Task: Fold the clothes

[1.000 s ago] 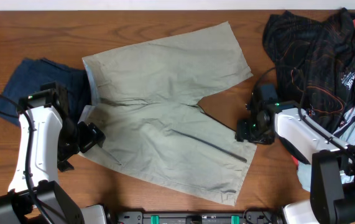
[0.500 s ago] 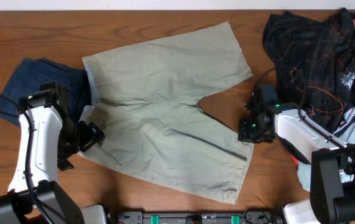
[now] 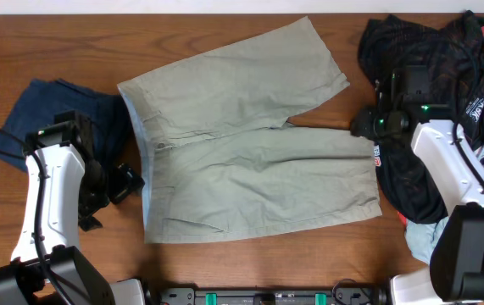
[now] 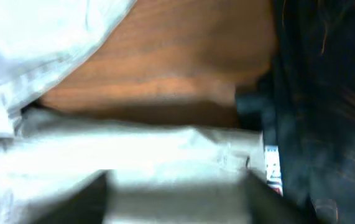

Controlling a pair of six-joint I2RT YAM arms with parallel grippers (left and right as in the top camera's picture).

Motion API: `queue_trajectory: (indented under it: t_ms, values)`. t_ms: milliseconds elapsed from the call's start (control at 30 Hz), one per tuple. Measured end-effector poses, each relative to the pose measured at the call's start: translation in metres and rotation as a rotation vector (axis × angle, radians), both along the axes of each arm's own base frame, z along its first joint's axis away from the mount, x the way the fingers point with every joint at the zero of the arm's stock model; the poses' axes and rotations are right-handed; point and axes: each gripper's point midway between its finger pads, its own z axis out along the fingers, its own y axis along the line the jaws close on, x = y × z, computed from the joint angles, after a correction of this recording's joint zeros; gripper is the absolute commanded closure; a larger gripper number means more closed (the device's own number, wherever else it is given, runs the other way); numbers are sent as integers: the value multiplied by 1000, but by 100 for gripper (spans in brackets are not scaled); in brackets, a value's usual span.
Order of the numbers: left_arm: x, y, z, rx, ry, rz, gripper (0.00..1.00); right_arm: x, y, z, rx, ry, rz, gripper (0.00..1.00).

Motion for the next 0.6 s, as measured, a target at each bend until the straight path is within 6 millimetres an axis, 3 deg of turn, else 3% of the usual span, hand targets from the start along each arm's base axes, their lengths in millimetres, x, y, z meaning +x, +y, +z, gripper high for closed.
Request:
queue_trajectory:
  t_ms: [133, 267, 433, 600]
  values:
    - [2, -8, 1, -48, -11, 8, 0, -39, 0, -9, -1, 169, 10, 1]
    - [-1, -16, 2, -90, -1, 16, 1, -87, -4, -12, -5, 374, -93, 1]
    - [-18, -29, -13, -152, 50, 30, 2, -112, -4, -5, 15, 456, -209, 1]
    - [-38, -47, -47, -227, 75, 66, 7, -139, 1, -6, 53, 478, -293, 1]
